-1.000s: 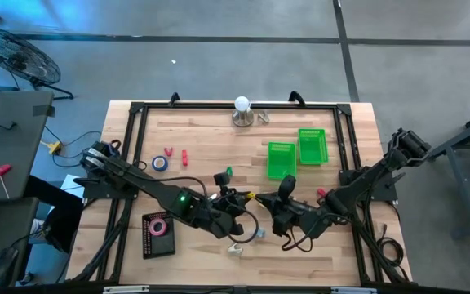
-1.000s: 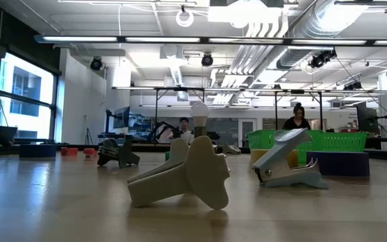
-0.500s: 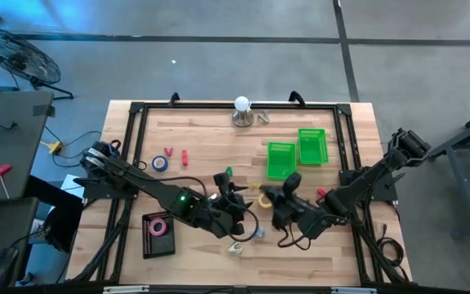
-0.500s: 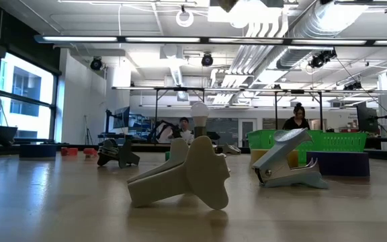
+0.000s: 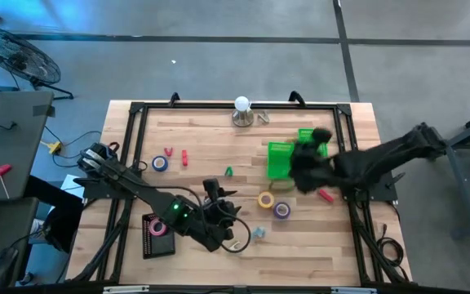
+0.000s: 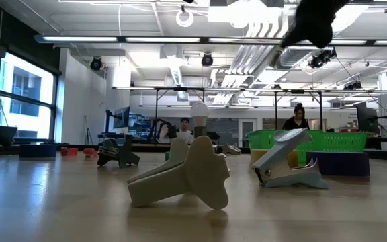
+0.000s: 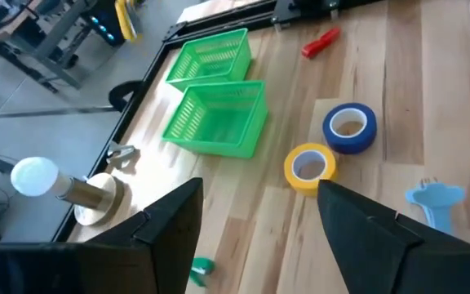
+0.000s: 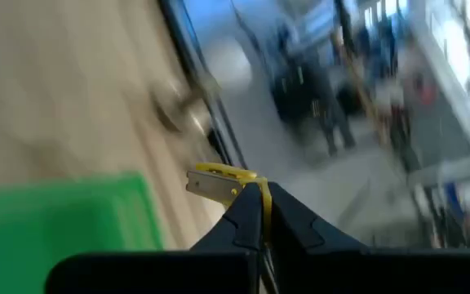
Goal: Pick and place Stapler, Stapler remover, tape
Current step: Put the yellow stapler into the right green basket
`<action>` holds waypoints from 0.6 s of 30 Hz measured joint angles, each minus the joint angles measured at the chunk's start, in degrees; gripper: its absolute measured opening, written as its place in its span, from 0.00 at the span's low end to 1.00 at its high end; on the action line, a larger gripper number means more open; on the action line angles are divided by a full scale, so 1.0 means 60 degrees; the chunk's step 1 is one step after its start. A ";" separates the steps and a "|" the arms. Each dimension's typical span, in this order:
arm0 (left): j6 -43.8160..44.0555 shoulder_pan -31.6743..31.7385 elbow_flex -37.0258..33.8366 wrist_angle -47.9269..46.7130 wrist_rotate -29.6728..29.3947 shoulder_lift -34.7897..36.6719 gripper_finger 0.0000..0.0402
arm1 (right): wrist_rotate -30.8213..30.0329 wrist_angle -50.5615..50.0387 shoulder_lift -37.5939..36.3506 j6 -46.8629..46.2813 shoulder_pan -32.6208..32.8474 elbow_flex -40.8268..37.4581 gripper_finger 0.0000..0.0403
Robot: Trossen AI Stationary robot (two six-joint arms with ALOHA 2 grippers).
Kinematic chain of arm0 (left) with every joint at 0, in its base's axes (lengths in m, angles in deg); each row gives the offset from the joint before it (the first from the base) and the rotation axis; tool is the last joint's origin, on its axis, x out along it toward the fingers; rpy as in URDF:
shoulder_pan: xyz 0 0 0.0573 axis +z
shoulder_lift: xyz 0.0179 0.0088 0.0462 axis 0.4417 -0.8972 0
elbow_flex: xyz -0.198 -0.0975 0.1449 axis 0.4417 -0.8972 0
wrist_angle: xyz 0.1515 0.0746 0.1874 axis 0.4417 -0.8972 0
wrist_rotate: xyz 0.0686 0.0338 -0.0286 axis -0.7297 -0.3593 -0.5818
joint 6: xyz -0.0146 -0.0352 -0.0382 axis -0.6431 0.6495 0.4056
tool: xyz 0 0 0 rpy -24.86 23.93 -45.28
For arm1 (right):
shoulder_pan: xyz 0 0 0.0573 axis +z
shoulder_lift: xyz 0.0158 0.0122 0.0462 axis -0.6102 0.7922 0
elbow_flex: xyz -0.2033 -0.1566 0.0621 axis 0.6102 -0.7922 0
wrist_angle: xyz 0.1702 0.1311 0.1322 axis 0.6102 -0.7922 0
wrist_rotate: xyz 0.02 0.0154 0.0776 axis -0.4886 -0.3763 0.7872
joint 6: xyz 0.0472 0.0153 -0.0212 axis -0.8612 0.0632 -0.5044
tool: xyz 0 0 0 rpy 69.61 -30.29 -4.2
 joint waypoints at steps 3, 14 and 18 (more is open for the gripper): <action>0.0158 -0.0017 0.0000 -0.0186 0.0061 0.0000 0.59 | 0.1515 -0.1223 -0.0683 -0.1663 -0.1304 0.0000 0.00; 0.0467 0.0009 0.0000 -0.0234 0.1676 -0.0004 0.59 | 0.5510 -0.2204 -0.1160 -0.1796 -0.4476 0.0000 0.00; 0.0842 0.0012 0.0000 -0.0240 0.1917 -0.0007 0.59 | 0.6327 -0.2093 -0.1087 -0.1528 -0.5272 -0.0102 0.00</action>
